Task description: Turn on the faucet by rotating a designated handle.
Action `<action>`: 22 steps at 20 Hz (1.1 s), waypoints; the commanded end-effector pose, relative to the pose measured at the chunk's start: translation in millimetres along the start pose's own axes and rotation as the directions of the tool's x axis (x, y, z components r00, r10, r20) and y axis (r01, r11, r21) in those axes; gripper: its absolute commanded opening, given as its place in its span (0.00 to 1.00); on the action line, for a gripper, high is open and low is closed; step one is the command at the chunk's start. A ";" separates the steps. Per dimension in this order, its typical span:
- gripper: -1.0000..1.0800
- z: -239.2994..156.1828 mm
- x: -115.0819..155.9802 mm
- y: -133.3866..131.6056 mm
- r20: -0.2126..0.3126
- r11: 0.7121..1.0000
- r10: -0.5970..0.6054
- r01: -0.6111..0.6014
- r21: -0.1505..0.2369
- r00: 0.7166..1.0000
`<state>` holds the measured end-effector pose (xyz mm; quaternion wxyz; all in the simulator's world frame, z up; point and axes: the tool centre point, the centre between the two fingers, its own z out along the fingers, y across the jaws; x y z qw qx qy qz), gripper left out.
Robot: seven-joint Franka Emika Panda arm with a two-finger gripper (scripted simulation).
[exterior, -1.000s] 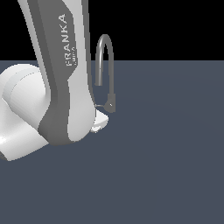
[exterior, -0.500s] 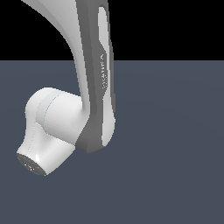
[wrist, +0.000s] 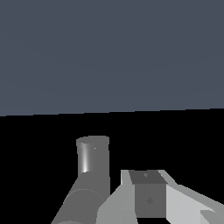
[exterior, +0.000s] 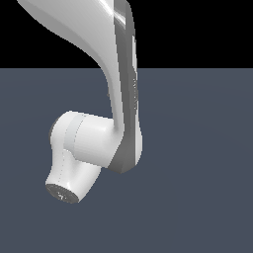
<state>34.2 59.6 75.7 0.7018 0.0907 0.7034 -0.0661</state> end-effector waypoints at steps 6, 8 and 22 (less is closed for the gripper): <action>0.00 5.5 5.3 -1.5 0.006 0.999 -0.032 0.032 -0.031 0.999; 0.00 5.7 5.4 -1.7 0.006 0.999 -0.032 0.032 -0.031 0.999; 0.00 5.3 -35.9 14.3 0.006 0.999 -0.032 0.032 -0.031 0.999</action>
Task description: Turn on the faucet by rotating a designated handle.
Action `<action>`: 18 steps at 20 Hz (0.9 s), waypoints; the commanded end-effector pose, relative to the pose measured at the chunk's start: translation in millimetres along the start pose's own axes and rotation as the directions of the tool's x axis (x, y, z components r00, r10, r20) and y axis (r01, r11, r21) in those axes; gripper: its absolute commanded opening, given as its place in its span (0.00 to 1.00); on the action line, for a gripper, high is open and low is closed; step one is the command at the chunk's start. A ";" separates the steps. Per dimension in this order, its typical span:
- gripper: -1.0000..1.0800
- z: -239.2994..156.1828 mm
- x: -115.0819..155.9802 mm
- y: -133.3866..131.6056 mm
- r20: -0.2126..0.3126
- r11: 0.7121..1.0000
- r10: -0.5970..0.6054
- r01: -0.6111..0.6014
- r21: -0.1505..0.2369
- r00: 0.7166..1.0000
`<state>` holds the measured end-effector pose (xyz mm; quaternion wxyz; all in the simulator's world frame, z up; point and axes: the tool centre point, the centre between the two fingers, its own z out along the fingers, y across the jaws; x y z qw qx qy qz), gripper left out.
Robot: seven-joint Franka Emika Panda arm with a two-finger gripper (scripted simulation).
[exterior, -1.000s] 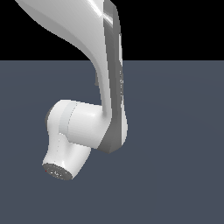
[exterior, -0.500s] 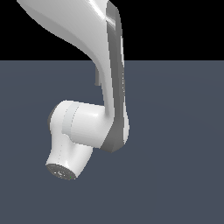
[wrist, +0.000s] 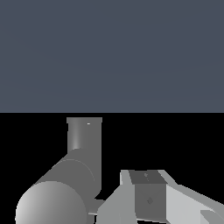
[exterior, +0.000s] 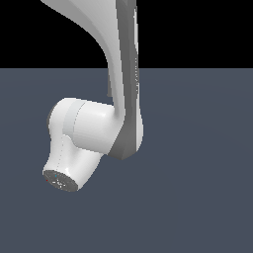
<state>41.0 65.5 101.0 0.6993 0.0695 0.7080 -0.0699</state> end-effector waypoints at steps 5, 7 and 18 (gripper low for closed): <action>0.00 -0.1 -16.4 -4.6 0.004 1.000 0.002 -0.002 -0.002 1.000; 0.00 -0.1 -24.6 -6.8 0.006 1.000 0.002 -0.002 -0.003 1.000; 0.00 -0.5 -34.0 -25.6 -0.017 1.000 -0.001 0.001 -0.004 1.000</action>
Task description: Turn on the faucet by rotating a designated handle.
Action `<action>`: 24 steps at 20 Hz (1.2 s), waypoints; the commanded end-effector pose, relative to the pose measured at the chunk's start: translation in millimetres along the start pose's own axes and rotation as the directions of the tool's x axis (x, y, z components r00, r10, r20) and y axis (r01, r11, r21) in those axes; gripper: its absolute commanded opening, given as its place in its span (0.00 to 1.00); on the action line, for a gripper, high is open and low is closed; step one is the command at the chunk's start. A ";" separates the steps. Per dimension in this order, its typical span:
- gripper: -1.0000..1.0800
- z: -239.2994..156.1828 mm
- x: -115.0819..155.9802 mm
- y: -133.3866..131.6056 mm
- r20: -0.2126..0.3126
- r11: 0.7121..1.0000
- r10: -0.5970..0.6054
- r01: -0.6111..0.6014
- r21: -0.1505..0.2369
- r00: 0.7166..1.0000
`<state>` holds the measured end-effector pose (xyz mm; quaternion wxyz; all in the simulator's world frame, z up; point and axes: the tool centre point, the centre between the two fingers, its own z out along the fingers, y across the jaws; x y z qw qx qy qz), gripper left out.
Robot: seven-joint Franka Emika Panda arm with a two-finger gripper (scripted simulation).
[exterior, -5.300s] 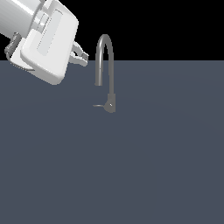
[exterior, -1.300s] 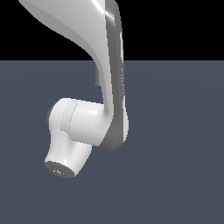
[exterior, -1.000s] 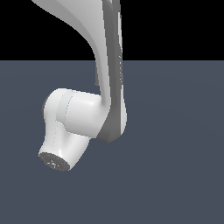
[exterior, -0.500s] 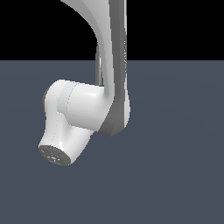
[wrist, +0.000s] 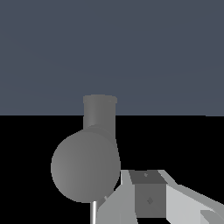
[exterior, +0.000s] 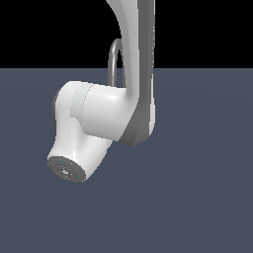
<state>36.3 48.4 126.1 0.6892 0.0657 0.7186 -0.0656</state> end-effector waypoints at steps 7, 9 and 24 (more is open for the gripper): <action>0.00 0.1 -31.8 -31.0 0.033 1.000 0.005 -0.005 0.006 0.999; 0.00 -0.1 -38.4 -37.6 0.039 1.000 0.006 -0.006 0.006 0.999; 0.00 -4.1 -21.0 -32.7 0.043 0.998 0.028 -0.026 -0.050 0.999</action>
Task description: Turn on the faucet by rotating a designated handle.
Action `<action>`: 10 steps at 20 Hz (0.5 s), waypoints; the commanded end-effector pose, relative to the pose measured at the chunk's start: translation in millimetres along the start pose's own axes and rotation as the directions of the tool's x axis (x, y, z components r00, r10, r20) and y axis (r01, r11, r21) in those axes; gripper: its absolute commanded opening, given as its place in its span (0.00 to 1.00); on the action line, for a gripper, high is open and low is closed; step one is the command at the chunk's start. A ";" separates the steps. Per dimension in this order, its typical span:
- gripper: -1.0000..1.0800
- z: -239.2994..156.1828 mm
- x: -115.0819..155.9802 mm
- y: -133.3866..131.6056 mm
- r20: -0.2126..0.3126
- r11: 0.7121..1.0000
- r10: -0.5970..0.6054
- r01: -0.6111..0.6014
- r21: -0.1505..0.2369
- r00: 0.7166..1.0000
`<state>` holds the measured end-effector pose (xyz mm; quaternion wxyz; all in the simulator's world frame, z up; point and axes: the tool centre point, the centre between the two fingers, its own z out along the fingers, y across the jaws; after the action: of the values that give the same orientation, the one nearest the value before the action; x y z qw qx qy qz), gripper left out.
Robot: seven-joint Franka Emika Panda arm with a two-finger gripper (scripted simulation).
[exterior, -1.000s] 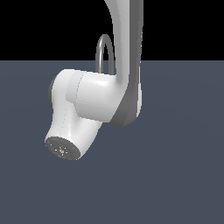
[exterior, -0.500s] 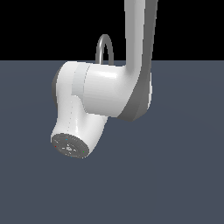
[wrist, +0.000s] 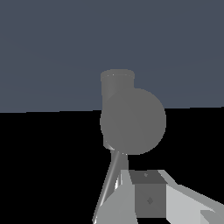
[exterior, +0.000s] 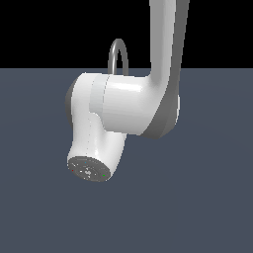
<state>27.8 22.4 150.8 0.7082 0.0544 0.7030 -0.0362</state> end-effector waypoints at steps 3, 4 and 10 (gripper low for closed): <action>0.00 0.4 13.9 -19.8 -0.003 1.000 -0.007 0.007 0.021 1.000; 0.00 0.5 17.4 -24.6 -0.003 1.000 -0.009 0.009 0.026 1.000; 0.00 0.8 38.2 -53.3 -0.005 0.998 -0.019 0.019 0.052 1.000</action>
<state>33.5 -2.2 148.9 0.7270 0.0694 0.6815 -0.0474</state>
